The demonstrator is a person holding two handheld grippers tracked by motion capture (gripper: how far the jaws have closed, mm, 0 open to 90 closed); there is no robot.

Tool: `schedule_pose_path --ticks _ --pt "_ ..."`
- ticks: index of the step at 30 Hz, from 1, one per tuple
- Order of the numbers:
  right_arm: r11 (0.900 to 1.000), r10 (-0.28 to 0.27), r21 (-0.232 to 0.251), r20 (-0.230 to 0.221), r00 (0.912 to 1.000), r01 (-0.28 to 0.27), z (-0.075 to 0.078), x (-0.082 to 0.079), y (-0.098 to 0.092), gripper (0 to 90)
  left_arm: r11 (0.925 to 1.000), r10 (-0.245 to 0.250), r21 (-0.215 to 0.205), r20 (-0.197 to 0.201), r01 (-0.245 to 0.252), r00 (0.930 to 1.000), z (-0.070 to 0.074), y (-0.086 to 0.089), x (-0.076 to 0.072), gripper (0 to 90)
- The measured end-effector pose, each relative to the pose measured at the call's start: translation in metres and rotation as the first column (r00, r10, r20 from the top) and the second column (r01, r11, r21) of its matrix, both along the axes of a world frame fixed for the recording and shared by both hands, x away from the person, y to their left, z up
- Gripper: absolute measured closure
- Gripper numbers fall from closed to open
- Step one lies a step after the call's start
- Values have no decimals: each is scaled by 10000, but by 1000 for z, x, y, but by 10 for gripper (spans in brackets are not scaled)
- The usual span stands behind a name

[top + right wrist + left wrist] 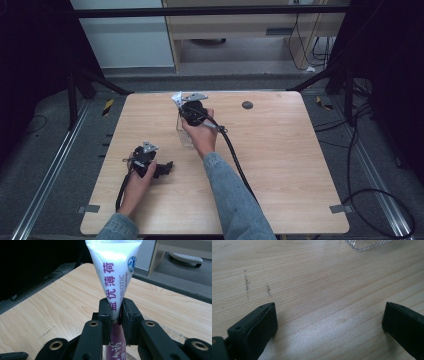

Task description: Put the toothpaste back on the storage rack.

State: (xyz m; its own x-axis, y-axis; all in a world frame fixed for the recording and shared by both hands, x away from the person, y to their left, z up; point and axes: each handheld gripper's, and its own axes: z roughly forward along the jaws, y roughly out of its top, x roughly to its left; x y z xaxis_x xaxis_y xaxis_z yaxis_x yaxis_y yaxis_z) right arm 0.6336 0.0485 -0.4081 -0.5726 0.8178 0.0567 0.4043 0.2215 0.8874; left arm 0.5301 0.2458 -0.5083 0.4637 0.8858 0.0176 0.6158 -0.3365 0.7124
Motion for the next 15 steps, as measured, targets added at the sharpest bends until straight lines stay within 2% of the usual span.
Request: schedule_pose_path --ticks 15 --pt "9999 93 89 -106 9999 -92 0 -4 -2 765 10000 0 -1 1 0 10000 0 0 0 0"
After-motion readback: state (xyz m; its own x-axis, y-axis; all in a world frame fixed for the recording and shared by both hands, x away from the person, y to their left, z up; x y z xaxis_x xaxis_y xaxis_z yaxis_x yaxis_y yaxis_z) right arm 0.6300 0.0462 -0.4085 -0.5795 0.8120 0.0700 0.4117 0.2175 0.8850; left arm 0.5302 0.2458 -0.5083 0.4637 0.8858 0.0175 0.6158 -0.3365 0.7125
